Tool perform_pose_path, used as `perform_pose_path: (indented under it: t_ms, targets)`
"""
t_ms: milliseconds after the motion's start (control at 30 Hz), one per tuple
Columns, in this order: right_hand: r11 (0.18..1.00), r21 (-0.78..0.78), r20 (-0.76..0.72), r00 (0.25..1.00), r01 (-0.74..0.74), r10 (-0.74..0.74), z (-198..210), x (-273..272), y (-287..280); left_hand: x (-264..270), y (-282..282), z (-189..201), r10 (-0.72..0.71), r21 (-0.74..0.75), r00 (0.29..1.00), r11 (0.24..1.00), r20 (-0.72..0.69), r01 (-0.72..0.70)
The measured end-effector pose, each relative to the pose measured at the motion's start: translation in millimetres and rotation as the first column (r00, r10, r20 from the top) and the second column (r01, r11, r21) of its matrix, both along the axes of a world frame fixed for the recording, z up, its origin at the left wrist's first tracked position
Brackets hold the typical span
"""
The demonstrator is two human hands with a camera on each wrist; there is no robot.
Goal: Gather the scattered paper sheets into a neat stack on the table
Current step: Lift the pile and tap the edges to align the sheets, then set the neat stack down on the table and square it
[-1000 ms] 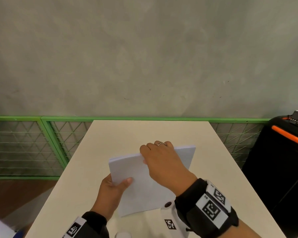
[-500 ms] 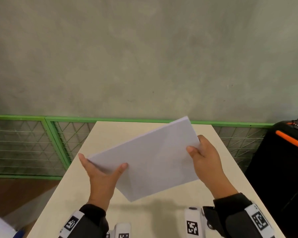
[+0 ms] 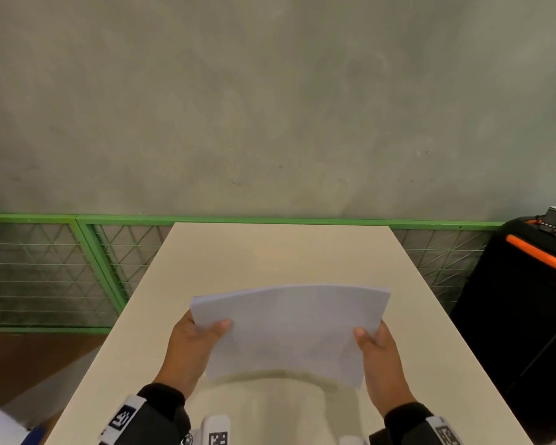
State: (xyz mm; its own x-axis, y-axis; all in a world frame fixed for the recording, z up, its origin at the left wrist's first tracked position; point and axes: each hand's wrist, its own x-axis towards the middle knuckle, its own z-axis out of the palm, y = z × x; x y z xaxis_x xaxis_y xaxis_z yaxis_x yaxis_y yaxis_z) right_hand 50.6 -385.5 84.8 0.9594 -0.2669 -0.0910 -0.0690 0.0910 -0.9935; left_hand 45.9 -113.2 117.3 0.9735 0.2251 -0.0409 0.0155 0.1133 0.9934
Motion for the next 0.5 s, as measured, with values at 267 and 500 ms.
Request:
perform_pose_path:
  t_ms: [267,500]
  targets:
    - [0.993,-0.036,-0.101,0.989,-0.113,0.109,-27,-11,-3,-11,4,-39,-0.003,0.047,0.997,0.999,-0.082,0.007]
    - [0.927,-0.335,-0.231,0.969,-0.167,0.091,-54,-12,-7,-18,7,-81,-0.025,0.183,0.983,0.981,-0.184,0.059]
